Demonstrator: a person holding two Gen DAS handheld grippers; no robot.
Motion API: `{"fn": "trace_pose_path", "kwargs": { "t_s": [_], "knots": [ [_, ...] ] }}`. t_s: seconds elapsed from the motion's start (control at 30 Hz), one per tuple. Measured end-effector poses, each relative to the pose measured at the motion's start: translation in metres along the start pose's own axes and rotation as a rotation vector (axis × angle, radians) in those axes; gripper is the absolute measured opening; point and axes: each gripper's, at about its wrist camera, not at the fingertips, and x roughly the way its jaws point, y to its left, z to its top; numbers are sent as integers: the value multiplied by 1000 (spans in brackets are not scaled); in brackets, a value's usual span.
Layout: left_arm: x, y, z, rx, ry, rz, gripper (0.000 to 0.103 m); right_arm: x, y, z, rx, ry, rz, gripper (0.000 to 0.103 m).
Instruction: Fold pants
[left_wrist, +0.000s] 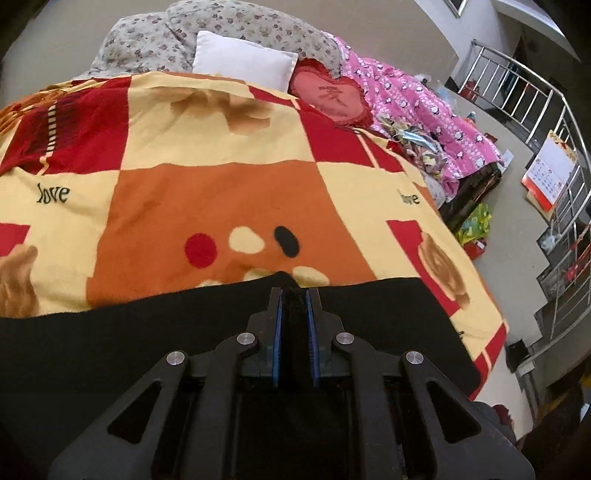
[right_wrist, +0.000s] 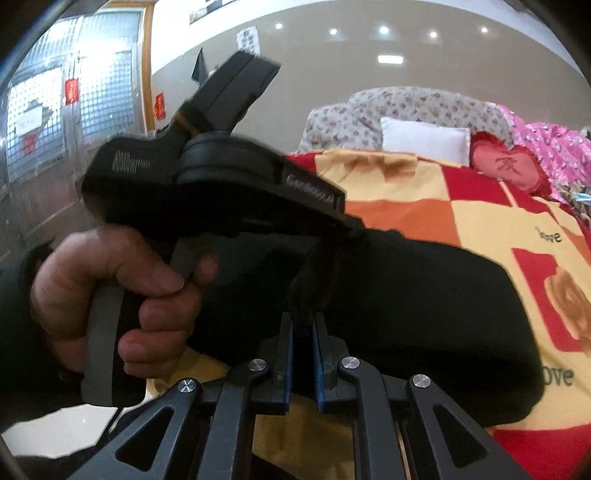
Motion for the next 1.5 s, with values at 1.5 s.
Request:
{"fn": "trace_pose_path", "kwargs": {
  "t_s": [1.5],
  "knots": [
    [-41,-38,-79,130,-40,79,8,-53,-67,-9,76,-63,-203,10]
  ]
}}
